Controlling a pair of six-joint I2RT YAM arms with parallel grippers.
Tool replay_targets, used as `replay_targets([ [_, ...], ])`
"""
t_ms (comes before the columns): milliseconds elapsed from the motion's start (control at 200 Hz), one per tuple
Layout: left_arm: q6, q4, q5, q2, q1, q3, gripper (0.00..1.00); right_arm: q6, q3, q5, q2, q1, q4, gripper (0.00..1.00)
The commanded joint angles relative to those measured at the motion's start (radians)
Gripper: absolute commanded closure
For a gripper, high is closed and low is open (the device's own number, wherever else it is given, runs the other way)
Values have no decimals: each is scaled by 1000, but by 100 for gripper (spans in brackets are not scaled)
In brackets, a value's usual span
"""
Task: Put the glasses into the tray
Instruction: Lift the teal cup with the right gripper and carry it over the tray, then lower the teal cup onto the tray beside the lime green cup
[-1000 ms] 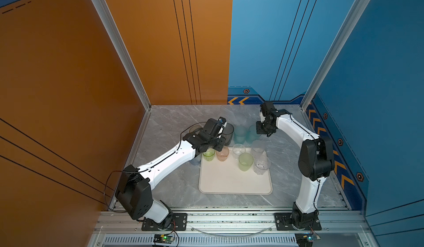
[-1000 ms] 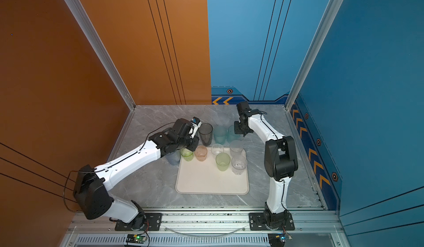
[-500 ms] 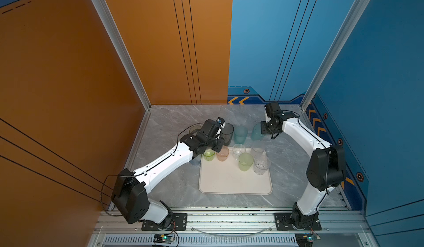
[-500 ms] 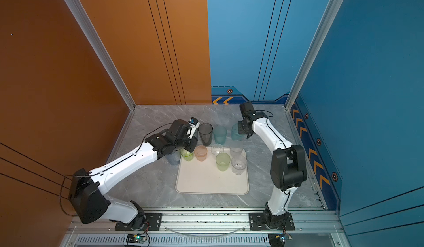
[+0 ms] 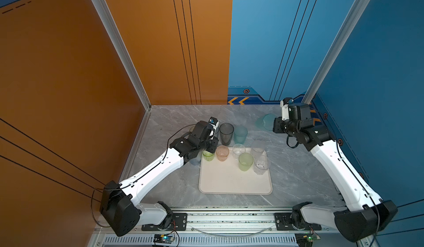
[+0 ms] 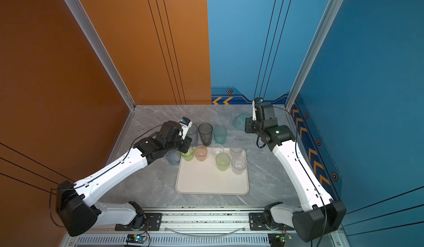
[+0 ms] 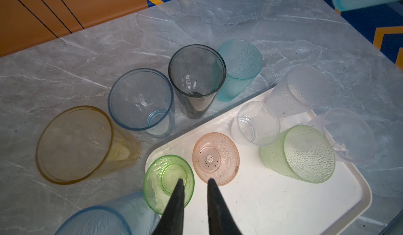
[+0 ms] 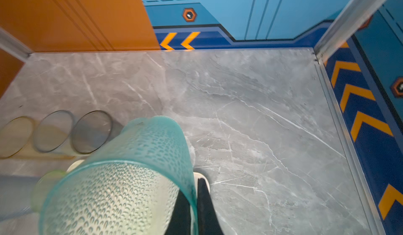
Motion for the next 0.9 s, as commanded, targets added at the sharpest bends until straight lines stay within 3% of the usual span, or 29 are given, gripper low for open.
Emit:
replay_targets([
  [0, -15, -35, -26, -42, 17, -17, 79, -53, 11, -36, -56, 105, -89, 100],
  [175, -24, -58, -30, -83, 34, -21, 78, -68, 49, -6, -48, 313, -198, 100],
  [391, -35, -63, -12, -118, 38, -25, 78, -57, 57, 52, 67, 538, -245, 100],
  [581, -40, -65, 4, -115, 34, -24, 78, -48, 64, 31, 189, 605, -230, 100],
  [896, -34, -66, 4, -100, 34, -22, 78, -44, 54, 59, 313, 612, -207, 100],
])
